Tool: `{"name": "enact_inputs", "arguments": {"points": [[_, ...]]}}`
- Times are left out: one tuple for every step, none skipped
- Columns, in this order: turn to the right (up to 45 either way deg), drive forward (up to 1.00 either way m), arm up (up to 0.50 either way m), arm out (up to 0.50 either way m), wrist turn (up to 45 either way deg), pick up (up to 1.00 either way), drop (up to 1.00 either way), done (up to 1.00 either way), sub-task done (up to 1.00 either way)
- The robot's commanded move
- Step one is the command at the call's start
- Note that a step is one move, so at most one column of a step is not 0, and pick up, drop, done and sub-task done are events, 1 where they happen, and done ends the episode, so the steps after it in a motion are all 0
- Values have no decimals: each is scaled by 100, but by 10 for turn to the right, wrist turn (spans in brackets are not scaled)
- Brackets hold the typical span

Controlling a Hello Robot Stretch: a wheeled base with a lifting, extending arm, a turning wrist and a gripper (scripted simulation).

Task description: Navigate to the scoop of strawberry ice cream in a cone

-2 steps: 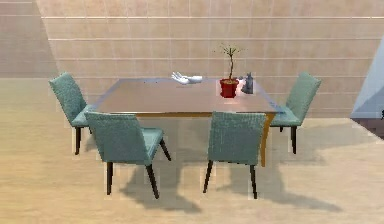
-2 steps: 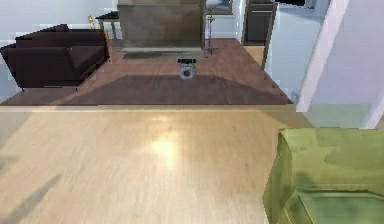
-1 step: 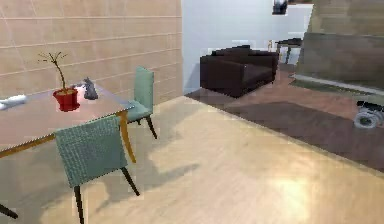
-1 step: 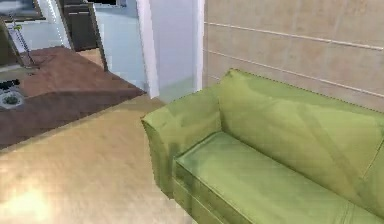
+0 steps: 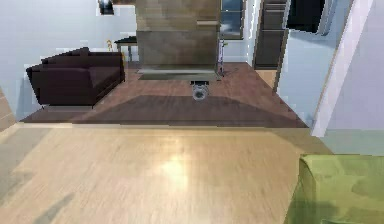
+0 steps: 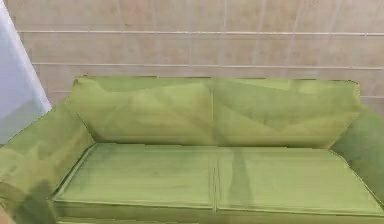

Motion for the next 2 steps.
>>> {"name": "enact_inputs", "arguments": {"points": [[0, 100, 0, 0, 0, 0, 0, 0, 0], [90, 0, 0, 0, 0, 0, 0, 0, 0]]}}
